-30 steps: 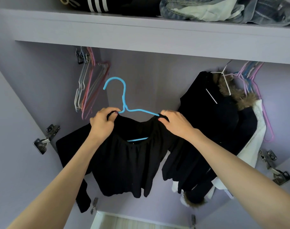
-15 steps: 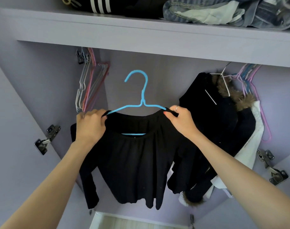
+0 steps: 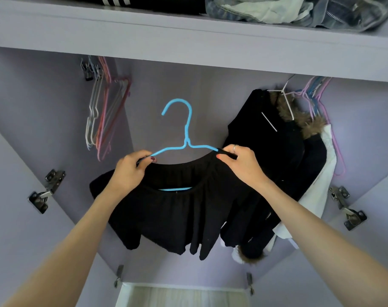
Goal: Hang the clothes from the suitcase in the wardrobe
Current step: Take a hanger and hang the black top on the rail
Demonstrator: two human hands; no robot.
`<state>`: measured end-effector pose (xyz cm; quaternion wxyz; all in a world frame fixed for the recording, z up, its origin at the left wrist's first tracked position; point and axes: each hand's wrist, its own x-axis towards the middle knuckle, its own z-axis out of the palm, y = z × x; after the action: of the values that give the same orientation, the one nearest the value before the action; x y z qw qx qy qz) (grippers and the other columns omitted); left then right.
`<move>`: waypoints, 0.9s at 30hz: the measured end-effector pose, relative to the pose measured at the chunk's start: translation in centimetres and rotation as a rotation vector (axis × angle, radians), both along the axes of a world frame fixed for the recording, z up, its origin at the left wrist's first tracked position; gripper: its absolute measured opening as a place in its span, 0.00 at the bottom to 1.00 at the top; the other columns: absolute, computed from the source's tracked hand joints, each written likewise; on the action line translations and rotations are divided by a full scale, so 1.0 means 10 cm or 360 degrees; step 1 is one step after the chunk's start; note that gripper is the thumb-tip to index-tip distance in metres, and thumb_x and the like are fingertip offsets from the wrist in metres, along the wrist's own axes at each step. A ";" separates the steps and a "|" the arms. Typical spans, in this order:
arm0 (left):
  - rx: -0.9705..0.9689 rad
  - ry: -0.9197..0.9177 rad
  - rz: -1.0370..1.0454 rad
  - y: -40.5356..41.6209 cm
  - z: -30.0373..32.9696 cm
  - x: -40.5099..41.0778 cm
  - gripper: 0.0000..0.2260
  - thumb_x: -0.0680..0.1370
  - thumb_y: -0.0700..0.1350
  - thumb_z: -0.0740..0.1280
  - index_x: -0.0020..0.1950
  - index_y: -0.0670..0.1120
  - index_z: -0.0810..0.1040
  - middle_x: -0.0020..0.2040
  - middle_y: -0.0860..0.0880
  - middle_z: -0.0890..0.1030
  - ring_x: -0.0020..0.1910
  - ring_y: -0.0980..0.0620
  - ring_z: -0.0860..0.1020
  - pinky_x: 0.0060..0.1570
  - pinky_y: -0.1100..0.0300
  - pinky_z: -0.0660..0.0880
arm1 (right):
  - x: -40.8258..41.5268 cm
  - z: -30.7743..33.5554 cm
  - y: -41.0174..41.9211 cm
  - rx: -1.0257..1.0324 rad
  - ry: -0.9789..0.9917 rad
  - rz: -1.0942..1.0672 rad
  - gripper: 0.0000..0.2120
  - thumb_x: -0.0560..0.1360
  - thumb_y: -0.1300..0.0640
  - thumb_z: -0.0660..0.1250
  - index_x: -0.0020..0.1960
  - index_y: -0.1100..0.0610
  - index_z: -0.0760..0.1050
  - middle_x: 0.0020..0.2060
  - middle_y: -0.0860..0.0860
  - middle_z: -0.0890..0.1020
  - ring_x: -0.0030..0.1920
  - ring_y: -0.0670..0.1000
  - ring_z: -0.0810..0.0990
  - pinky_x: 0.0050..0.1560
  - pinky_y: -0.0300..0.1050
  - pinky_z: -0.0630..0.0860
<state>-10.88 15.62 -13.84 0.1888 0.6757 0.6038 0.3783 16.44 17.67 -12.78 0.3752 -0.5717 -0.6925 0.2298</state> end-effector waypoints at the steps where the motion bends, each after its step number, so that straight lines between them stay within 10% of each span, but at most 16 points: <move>1: -0.0014 0.0034 0.0044 0.02 -0.03 -0.01 0.07 0.79 0.39 0.61 0.50 0.41 0.79 0.45 0.49 0.79 0.48 0.48 0.77 0.48 0.62 0.67 | 0.04 -0.01 -0.02 -0.0006 -0.0071 0.0007 0.07 0.76 0.59 0.67 0.51 0.61 0.79 0.42 0.48 0.81 0.45 0.45 0.78 0.50 0.33 0.73; 7: -0.0046 0.0005 0.0108 0.07 -0.05 0.08 0.08 0.80 0.36 0.59 0.50 0.38 0.77 0.47 0.43 0.78 0.46 0.49 0.74 0.47 0.64 0.64 | 0.29 -0.05 -0.04 0.0171 -0.0556 -0.0125 0.10 0.75 0.57 0.68 0.54 0.62 0.78 0.52 0.52 0.75 0.50 0.49 0.76 0.52 0.39 0.72; 12: -0.0061 -0.0074 0.0101 0.08 -0.03 0.22 0.09 0.80 0.36 0.59 0.51 0.38 0.78 0.49 0.43 0.80 0.47 0.50 0.74 0.48 0.65 0.65 | 0.43 -0.05 -0.13 0.0152 -0.0817 -0.0390 0.13 0.76 0.44 0.63 0.43 0.55 0.71 0.33 0.48 0.74 0.35 0.48 0.74 0.37 0.42 0.68; 27: 0.1150 0.0446 0.0066 -0.02 0.76 1.20 0.18 0.71 0.33 0.53 0.57 0.39 0.75 0.59 0.38 0.73 0.62 0.39 0.69 0.59 0.44 0.69 | 0.94 0.34 -0.12 -0.0378 -0.0115 -0.0880 0.16 0.77 0.48 0.63 0.35 0.55 0.68 0.32 0.49 0.73 0.41 0.54 0.76 0.41 0.44 0.69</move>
<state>1.08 15.44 -6.26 -0.1536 0.7315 0.4651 0.4744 25.80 16.45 -9.35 0.3293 -0.7863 -0.4916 0.1779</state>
